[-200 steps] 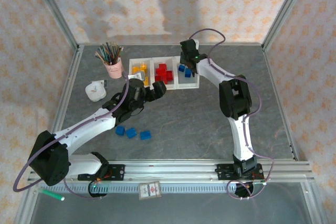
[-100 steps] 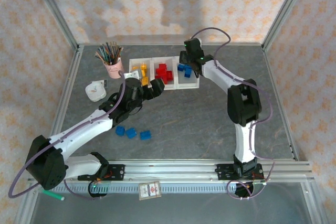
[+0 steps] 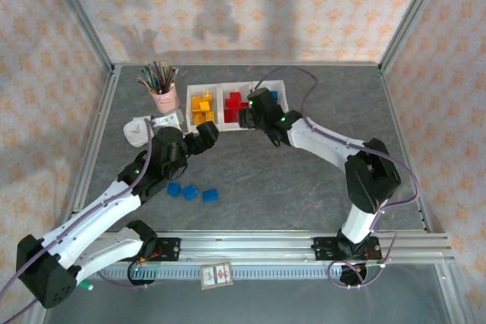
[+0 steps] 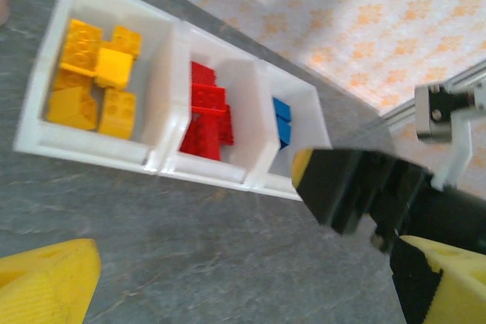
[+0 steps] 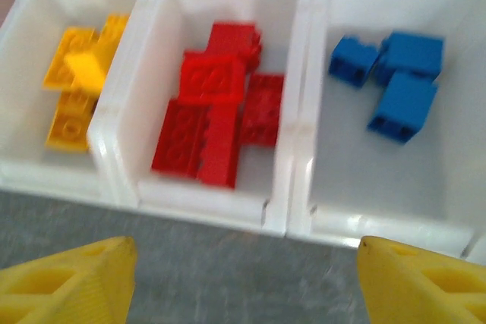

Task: Sort the legos into containers by color
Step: Pick up the lego from the bottom-center of the table.

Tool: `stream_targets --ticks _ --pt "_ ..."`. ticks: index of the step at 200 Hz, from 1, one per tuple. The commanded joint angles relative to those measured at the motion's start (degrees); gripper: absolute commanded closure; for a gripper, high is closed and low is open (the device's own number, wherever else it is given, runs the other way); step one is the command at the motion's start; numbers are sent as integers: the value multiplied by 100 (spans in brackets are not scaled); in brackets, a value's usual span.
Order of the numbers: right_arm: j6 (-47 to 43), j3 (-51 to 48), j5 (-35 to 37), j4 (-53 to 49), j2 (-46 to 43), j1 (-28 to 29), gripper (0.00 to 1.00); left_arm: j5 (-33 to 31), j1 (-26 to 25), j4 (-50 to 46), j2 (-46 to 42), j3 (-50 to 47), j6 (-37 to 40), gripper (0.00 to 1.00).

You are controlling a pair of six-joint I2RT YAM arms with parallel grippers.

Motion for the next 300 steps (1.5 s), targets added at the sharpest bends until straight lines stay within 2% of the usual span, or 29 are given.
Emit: stream_targets --ticks 1,23,91,148,238,300 --pt "270 -298 49 -154 -344 342 23 -443 77 -697 -409 -184 -32 1" --pt "476 -544 -174 -196 -341 770 22 -552 104 -977 -796 -408 -160 1" --pt "1258 -774 -265 -143 8 2057 19 -809 134 -1849 -1716 -764 -555 1" --pt "1738 -652 -40 -249 490 2836 16 -1002 143 -2387 -2178 -848 -778 1" --pt "1782 -136 359 -338 1346 3154 15 -1245 147 -2744 -2519 -772 -943 1" --pt "1778 -251 802 -654 1353 3154 35 -1199 148 -2631 -2435 -808 -955 1"
